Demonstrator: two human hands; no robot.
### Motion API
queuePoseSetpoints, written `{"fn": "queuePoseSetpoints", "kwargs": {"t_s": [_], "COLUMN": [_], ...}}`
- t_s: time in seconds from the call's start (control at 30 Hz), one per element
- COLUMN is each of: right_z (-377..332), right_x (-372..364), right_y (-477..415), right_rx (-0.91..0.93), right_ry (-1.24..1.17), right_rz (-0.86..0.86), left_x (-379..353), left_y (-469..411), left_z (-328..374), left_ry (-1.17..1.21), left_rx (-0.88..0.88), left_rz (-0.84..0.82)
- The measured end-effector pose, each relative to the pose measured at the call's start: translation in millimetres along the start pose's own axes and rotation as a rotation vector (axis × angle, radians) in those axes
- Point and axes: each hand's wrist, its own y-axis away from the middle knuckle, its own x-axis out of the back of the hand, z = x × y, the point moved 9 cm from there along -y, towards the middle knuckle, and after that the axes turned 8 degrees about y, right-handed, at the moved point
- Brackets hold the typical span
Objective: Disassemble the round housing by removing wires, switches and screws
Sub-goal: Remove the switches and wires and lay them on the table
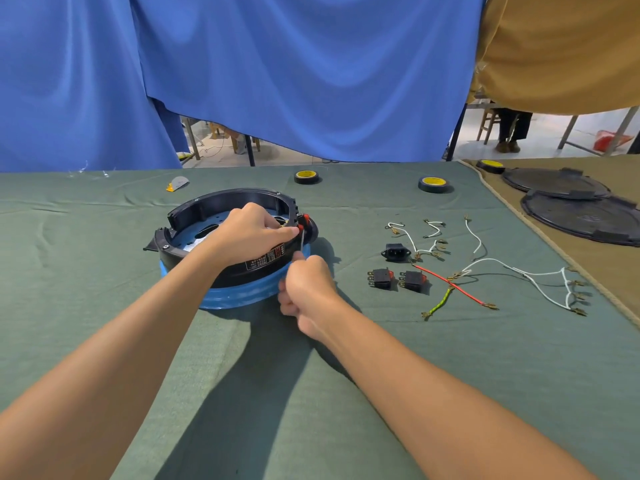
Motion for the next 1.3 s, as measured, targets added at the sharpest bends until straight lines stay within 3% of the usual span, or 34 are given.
{"fn": "queuePoseSetpoints", "kwargs": {"t_s": [0.17,0.27,0.4,0.9,1.2,1.3], "right_z": [-43,-61,-67,-78,-96,-109], "right_x": [62,59,38,40,58,61], "right_y": [15,27,29,17,-2,-12], "right_rx": [0.363,0.528,0.585,0.413,0.512,0.574], "right_ry": [0.563,0.715,0.852,0.939,0.789,0.844], "right_rz": [0.349,0.326,0.299,0.313,0.251,0.205], "left_x": [-3,-4,-5,-13,-6,-6], "left_y": [-4,-5,-6,-16,-3,1], "left_z": [-4,-6,-6,-13,0,6], "left_ry": [0.028,0.068,0.081,0.080,0.031,-0.045], "left_rx": [0.015,0.026,0.022,0.005,-0.054,-0.088], "left_rz": [-0.028,-0.031,-0.036,-0.090,0.057,0.073]}}
